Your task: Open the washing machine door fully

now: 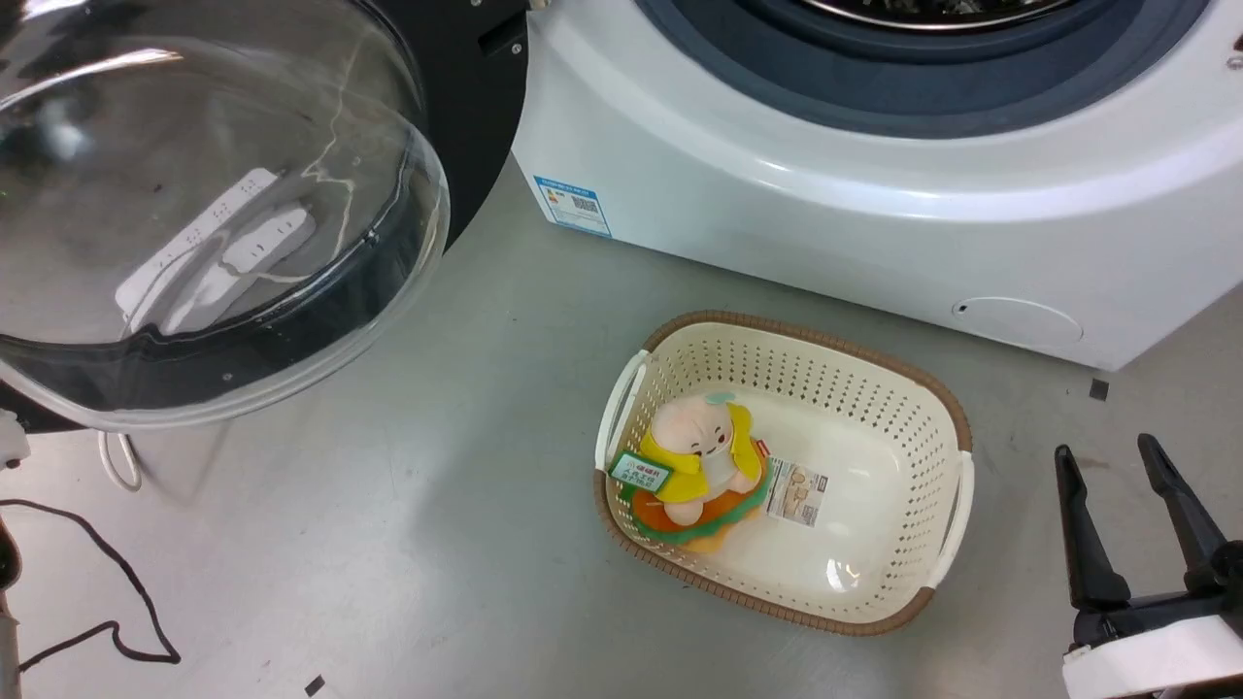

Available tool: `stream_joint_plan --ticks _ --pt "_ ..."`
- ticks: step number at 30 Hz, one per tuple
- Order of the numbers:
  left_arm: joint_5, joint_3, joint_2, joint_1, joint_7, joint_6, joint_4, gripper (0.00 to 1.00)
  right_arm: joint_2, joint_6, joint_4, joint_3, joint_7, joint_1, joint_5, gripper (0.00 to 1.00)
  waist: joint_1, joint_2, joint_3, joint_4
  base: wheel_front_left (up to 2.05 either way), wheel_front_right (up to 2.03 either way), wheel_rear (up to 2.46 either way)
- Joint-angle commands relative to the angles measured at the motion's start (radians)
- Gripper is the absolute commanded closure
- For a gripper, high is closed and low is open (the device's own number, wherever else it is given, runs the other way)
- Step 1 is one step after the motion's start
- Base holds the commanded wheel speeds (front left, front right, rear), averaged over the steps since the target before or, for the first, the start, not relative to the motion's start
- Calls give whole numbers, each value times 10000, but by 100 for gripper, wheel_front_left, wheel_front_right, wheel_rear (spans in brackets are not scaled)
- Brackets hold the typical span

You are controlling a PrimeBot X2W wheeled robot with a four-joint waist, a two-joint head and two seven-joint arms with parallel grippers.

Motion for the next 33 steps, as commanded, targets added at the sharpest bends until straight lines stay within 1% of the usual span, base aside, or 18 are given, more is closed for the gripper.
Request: stream_joint_plan --ticks 1,5,9,11,13,17,21,23,27,33 --pt "63 47 28 -88 -70 -44 57 100 -28 10 -12 -12 23 -152 -45 0 -2 0 -56 -12 0 0 0" --pt "349 58 6 110 -87 -236 -68 100 132 10 59 47 5 -210 -33 0 -2 0 -400 -48 0 0 0" --pt "847 -129 -182 494 -90 -467 -853 100 334 10 196 82 -25 -231 -14 0 -2 0 -954 -66 0 0 0" --pt "881 -228 -477 684 -91 -735 -1474 100 447 10 263 79 -40 -226 -6 0 -2 0 -1285 -91 0 0 0" --pt "999 -531 -779 928 -91 -991 -2113 100 577 10 308 36 -50 -217 2 0 -2 0 -1642 -157 0 0 0" --pt "1427 -1422 -1331 1463 -19 -1088 -3359 100 836 10 151 -107 -56 -225 17 0 -2 0 -2256 -419 0 0 0" --pt "1479 -2367 -1930 2038 389 -1322 -4224 100 1039 10 -56 -132 -58 -199 -11 0 -2 0 -2650 -903 0 0 0" --pt "1538 -2741 -2171 2323 534 -1337 -4433 100 1112 10 -138 -123 -59 -186 -16 0 -2 0 -2810 -1212 0 0 0" --pt "1627 -3170 -2558 2843 559 -1217 -4445 100 1254 10 -340 -50 -59 -126 -112 0 -2 0 -3065 -1919 0 0 0" --pt "2082 -3571 -2997 3528 175 -867 -4095 100 1373 10 -607 145 -60 128 -531 0 -2 0 -3314 -2890 0 0 0"
